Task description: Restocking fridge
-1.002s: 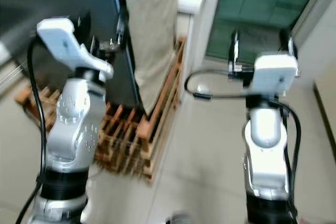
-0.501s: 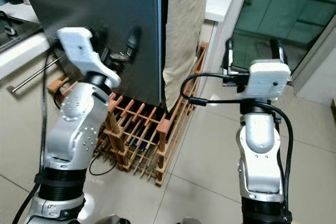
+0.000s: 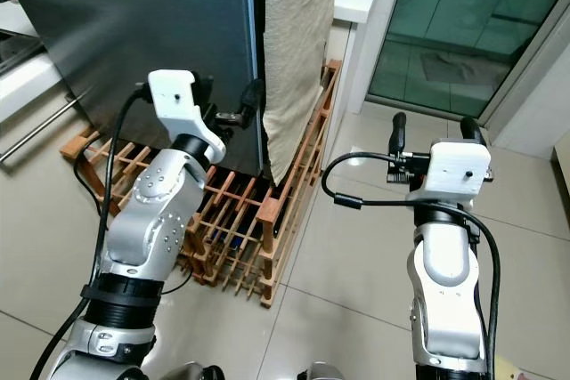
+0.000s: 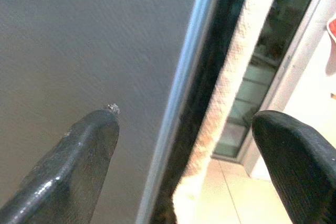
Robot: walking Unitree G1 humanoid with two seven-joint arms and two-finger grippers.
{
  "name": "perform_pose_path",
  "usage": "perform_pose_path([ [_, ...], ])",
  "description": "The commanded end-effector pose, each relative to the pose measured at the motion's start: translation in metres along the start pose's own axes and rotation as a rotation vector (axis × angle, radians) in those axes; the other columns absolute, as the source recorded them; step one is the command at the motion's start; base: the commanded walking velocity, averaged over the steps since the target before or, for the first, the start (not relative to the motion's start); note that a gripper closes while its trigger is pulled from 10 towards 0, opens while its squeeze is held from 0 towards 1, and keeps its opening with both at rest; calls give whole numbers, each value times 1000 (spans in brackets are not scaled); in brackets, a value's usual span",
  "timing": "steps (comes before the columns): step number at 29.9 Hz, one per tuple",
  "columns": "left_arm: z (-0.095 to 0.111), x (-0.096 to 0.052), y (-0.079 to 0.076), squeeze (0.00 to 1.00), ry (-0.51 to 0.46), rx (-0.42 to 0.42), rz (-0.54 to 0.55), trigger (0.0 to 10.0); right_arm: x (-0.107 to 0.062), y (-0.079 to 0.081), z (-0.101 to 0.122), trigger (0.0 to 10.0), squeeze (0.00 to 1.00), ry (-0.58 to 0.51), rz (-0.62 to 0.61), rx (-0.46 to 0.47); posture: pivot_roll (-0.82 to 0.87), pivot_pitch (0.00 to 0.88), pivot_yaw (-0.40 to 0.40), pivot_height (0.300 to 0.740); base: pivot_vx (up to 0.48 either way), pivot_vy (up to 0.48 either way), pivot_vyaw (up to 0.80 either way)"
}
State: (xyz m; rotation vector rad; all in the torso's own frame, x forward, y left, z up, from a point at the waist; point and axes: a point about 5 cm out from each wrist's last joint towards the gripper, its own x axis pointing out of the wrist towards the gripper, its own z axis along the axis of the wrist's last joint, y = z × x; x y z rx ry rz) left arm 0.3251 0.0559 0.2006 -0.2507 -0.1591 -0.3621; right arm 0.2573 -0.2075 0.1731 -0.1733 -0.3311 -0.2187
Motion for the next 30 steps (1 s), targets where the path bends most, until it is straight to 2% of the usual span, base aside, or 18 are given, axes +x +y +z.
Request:
perform_pose_path([
  [1, -2, 2, -2, 0, 1, 3, -1, 10000, -3, -1, 4, 10000, 220, -5, -16, 2, -229, 113, 41, 732, 0, 0, 0],
  [11, 16, 7, -16, 0, -60, -40, -18, 10000, -9, -7, 1, 10000, 224, 18, -23, -22, -249, 141, 44, 732, 0, 0, 0],
  [16, 3, 16, -22, 0, -12, -22, -32, 10000, -11, -8, -1, 10000, 224, 34, -31, -20, -255, 144, 49, 732, 0, 0, 0],
  [30, 5, 29, -32, 0, -10, -58, -59, 10000, -13, -6, -1, 10000, 220, 30, -35, -21, -270, 146, 65, 732, 0, 0, 0],
])
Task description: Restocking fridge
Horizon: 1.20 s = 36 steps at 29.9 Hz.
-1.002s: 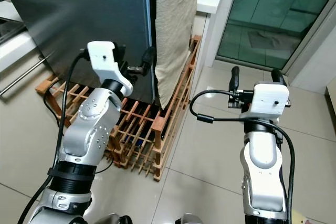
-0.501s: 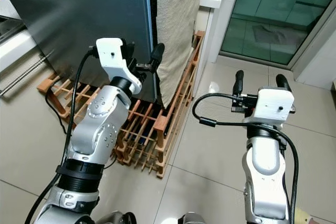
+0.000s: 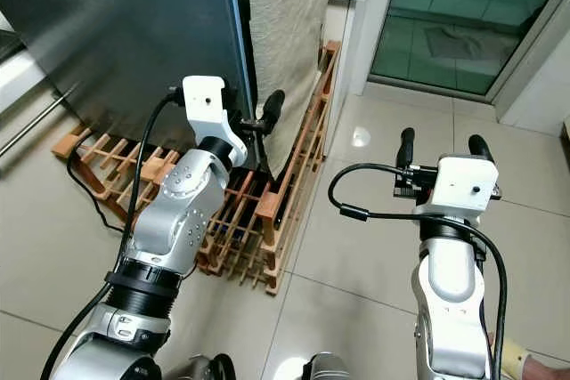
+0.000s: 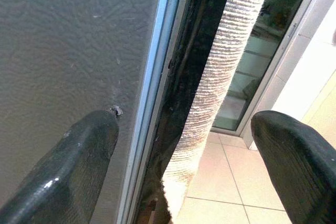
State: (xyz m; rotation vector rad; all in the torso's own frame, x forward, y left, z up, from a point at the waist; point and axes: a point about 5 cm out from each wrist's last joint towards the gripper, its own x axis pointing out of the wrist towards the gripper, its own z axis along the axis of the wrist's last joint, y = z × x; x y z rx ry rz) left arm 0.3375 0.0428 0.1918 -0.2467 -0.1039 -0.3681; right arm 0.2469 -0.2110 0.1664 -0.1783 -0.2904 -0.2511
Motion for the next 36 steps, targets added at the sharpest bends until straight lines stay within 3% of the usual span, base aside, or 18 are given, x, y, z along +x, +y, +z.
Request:
perform_pose_path([
  [1, 19, 13, -27, 0, -65, -50, -62, 10000, -2, -1, 3, 10000, 220, -12, -8, -7, -270, 146, 65, 732, 0, 0, 0],
  [14, 18, 21, -37, 0, -21, -101, -135, 10000, -2, 0, 0, 10000, 220, -4, -13, -6, -271, 151, 73, 732, 0, 0, 0],
  [17, 10, 25, -38, 0, 70, -55, -161, 10000, -2, 0, -1, 10000, 224, 1, -15, -7, -263, 152, 73, 732, 0, 0, 0],
  [20, 5, 29, -34, 0, 101, -34, -141, 10000, -1, 1, -2, 10000, 220, 1, -13, -6, -263, 153, 73, 732, 0, 0, 0],
  [26, 18, 36, -36, 0, 74, -39, -157, 10000, 0, 2, -2, 10000, 224, -2, -13, -7, -269, 153, 78, 732, 0, 0, 0],
  [29, 27, 29, -28, 0, 19, -45, -148, 10000, -1, 0, -1, 10000, 224, -8, -19, -12, -267, 156, 79, 732, 0, 0, 0],
  [33, 42, -1, -6, 0, -172, -83, -110, 10000, -7, -6, 10, 10000, 224, -62, -43, -24, -253, 157, 68, 732, 0, 0, 0],
  [34, 38, -15, 0, 0, -225, -77, -103, 10000, -8, -6, 15, 10000, 220, -87, -52, -29, -249, 156, 60, 732, 0, 0, 0],
  [36, 33, -23, 2, 0, -248, -46, -110, 10000, -9, -5, 16, 10000, 224, -91, -53, -20, -248, 156, 52, 732, 0, 0, 0],
])
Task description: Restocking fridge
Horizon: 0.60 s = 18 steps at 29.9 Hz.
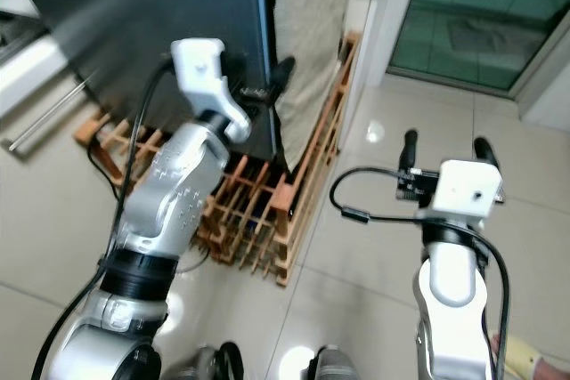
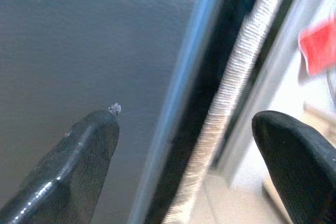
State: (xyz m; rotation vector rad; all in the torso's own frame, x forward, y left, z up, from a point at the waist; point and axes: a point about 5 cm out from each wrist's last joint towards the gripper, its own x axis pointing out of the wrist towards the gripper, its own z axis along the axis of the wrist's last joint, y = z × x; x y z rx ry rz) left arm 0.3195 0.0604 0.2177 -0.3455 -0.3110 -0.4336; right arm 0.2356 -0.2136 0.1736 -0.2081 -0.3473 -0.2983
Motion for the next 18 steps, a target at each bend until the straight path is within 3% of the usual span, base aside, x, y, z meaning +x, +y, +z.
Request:
perform_pose_path([
  [1, -1, -6, -3, 0, -28, 8, -27, 10000, 0, 2, 6, 10000, 224, -30, -4, 13, -244, 154, 41, 732, 0, 0, 0],
  [8, -23, -2, -10, 0, 59, 12, -54, 10000, 15, 14, -4, 10000, 224, -18, 54, 20, -236, 138, 17, 732, 0, 0, 0],
  [18, -23, 9, -25, 0, 35, -54, -100, 10000, 23, 13, -7, 10000, 224, -24, 39, 20, -246, 127, 29, 732, 0, 0, 0],
])
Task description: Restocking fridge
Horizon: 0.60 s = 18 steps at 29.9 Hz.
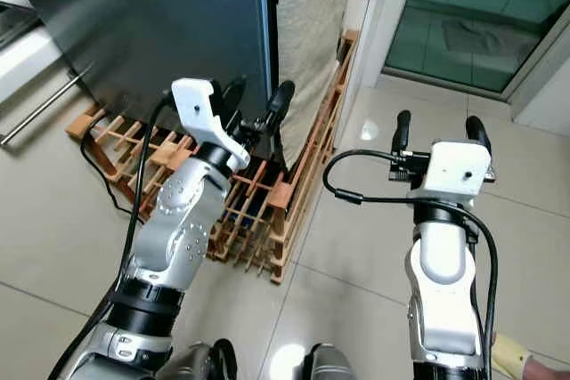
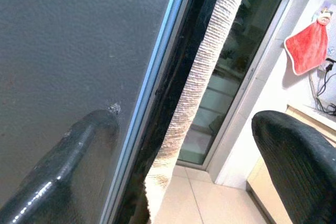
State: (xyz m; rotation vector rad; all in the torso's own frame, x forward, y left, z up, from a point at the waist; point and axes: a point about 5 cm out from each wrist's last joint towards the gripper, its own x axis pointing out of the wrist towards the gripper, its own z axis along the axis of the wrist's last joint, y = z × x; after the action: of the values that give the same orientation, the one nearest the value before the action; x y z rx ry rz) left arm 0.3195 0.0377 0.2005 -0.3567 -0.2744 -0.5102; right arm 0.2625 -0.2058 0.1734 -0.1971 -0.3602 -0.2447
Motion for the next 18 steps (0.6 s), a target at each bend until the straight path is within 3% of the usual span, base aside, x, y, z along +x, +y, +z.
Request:
perform_pose_path([
  [1, 2, 8, -9, 0, -8, -22, -35, 10000, 1, -3, 0, 10000, 224, -9, -10, -2, -246, 127, 29, 732, 0, 0, 0],
  [10, -9, 26, -10, 0, 54, -45, -39, 10000, -4, -2, -4, 10000, 227, 1, -15, 2, -259, 130, 55, 732, 0, 0, 0],
  [18, -8, 37, -16, 0, 50, -64, -55, 10000, -9, -2, -4, 10000, 224, 4, -22, -2, -271, 136, 68, 732, 0, 0, 0],
])
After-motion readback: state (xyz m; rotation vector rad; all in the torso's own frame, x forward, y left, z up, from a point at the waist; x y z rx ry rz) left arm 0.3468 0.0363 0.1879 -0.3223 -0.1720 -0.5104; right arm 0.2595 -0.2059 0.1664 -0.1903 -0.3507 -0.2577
